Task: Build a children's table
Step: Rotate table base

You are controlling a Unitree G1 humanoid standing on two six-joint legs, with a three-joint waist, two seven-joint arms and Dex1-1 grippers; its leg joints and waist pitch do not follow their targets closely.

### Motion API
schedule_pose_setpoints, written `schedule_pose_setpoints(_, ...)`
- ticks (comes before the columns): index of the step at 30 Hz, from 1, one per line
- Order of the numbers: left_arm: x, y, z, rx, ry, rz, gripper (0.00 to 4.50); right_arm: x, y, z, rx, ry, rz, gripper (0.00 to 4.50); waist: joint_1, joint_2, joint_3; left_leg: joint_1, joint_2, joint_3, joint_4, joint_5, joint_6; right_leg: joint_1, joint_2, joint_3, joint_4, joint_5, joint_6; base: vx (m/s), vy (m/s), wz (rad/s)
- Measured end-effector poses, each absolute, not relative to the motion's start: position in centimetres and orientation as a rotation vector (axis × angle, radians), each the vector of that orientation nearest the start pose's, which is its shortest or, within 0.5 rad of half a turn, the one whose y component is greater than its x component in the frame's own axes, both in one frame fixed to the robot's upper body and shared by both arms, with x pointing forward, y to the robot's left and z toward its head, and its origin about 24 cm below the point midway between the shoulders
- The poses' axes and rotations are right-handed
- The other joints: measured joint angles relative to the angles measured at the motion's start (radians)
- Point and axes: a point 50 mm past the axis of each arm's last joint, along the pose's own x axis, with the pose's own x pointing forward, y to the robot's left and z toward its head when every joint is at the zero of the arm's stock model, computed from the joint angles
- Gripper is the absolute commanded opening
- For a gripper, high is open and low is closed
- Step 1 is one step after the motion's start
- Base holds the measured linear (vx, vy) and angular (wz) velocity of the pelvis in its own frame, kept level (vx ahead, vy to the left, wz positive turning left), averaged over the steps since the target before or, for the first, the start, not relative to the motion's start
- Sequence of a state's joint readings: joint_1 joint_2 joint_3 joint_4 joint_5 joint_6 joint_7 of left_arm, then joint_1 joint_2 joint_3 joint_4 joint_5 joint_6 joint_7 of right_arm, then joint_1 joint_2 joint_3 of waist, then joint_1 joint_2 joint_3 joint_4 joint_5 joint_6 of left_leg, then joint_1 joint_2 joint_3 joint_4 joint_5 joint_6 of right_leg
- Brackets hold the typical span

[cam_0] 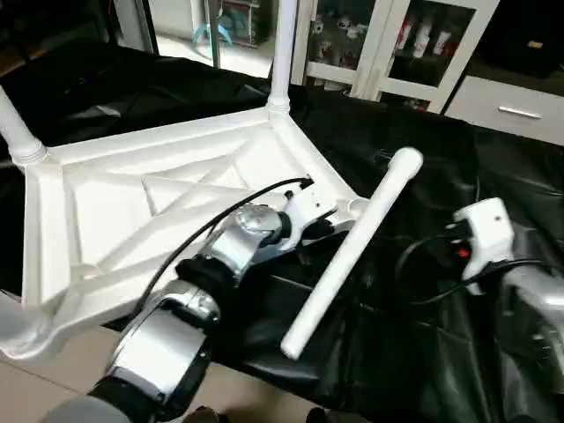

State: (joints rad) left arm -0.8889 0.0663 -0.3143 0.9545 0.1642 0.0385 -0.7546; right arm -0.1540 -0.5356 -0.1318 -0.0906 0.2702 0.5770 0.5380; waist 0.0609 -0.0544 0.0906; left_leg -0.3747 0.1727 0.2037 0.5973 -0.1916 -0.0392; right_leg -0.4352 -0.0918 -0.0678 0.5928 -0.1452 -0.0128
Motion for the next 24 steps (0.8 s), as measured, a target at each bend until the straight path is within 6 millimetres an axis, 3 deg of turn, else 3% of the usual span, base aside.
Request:
schedule_pose_setpoints(10, 35.7, 4.7, 7.1, 0.543, 0.288, -1.102, 0.00, 28.3, -26.4, 10.1, -0.249, 0.379, 0.323, 4.44, -0.003, 0.000, 0.000, 0.000, 0.000, 0.000, 0.000, 0.000, 0.001, 0.000, 0.000, 0.000, 0.000, 0.000, 0.000, 0.000, 0.000, 0.00)
schedule_pose_setpoints(17, 35.5, 5.0, 7.1, 0.556, 0.276, -1.111, 0.00, 28.0, -25.1, 11.0, -0.125, 0.407, 0.405, 4.44, -0.002, -0.001, 0.000, 0.000, 0.000, 0.000, 0.000, 0.002, 0.003, 0.000, 0.000, 0.000, 0.000, 0.000, 0.000, 0.000, 0.000, 0.00)
schedule_pose_setpoints(22, 35.4, 5.1, 7.0, 0.559, 0.274, -1.113, 0.00, 26.8, -24.0, 9.7, 0.019, 0.562, 0.414, 4.44, -0.003, -0.001, 0.000, 0.000, 0.000, 0.000, 0.000, 0.002, 0.003, 0.000, 0.000, 0.000, 0.000, 0.000, 0.000, 0.000, 0.000, 0.00)
schedule_pose_setpoints(24, 35.4, 5.0, 7.0, 0.559, 0.274, -1.114, 0.00, 26.1, -23.6, 8.3, 0.051, 0.625, 0.393, 4.44, -0.002, -0.001, 0.000, 0.000, 0.000, -0.001, 0.000, 0.001, 0.002, 0.000, 0.000, 0.000, 0.000, -0.001, 0.002, 0.000, 0.000, 0.00)
